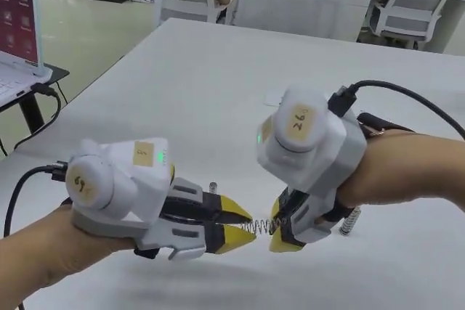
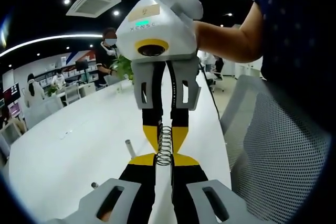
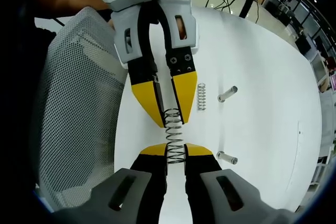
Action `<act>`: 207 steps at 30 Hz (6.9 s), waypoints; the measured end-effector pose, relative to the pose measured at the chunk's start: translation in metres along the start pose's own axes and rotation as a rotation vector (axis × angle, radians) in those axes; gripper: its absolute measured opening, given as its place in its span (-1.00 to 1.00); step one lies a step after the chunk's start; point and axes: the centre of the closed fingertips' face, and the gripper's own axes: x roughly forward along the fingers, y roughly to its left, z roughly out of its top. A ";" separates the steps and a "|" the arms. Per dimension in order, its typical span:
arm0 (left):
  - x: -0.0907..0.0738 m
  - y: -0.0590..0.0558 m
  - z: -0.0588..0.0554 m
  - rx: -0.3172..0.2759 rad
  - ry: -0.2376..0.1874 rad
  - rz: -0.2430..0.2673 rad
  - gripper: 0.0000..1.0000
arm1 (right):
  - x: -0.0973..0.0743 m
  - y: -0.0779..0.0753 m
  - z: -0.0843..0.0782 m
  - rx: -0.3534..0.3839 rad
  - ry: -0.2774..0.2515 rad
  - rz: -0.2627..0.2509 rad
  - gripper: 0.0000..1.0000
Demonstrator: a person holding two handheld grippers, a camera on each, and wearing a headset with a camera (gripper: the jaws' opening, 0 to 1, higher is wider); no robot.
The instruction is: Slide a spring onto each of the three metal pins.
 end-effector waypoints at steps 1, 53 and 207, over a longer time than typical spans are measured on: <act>0.000 0.000 0.000 -0.001 0.000 0.000 -0.96 | -0.001 0.000 0.001 0.002 -0.004 -0.001 -0.82; 0.006 -0.001 -0.005 -0.011 -0.012 -0.026 -0.95 | -0.020 0.006 0.034 -0.010 -0.026 -0.005 -0.83; -0.058 0.035 -0.054 -0.246 -0.005 0.265 0.36 | 0.050 -0.088 -0.060 0.140 0.170 -0.031 -0.81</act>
